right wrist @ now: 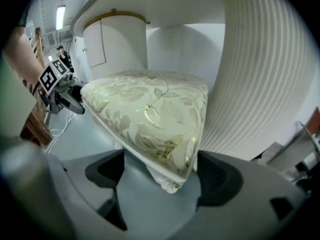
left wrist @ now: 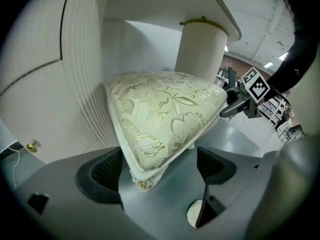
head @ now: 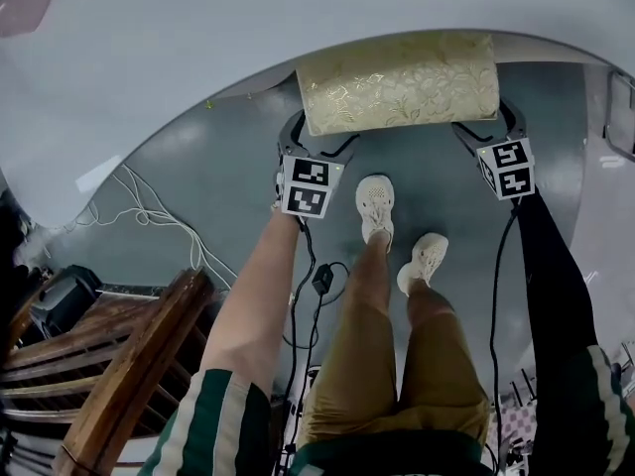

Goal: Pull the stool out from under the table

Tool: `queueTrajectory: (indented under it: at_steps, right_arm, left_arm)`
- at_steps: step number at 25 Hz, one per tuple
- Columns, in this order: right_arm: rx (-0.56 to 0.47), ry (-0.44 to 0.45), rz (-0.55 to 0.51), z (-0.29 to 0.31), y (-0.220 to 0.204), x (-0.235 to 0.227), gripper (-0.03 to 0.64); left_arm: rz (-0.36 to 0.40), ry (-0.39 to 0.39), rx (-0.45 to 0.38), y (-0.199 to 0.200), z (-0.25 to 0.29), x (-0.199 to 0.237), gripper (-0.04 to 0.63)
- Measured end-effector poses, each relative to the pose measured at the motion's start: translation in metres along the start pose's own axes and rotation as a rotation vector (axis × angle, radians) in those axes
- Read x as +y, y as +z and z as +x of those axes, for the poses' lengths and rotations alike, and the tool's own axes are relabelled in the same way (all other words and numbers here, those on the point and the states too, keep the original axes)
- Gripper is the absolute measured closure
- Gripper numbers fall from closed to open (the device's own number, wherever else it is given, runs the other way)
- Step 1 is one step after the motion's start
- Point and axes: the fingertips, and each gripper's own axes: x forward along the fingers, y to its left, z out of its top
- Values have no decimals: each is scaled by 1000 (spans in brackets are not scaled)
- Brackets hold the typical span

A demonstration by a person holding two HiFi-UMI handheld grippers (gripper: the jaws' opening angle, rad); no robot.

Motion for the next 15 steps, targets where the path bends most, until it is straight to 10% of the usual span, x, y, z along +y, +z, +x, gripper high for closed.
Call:
queueTrajectory:
  at_steps: [15]
  right_arm:
    - [76, 2, 23, 7, -7, -2, 273]
  left_arm:
    - [-49, -2, 59, 5, 14, 7, 163]
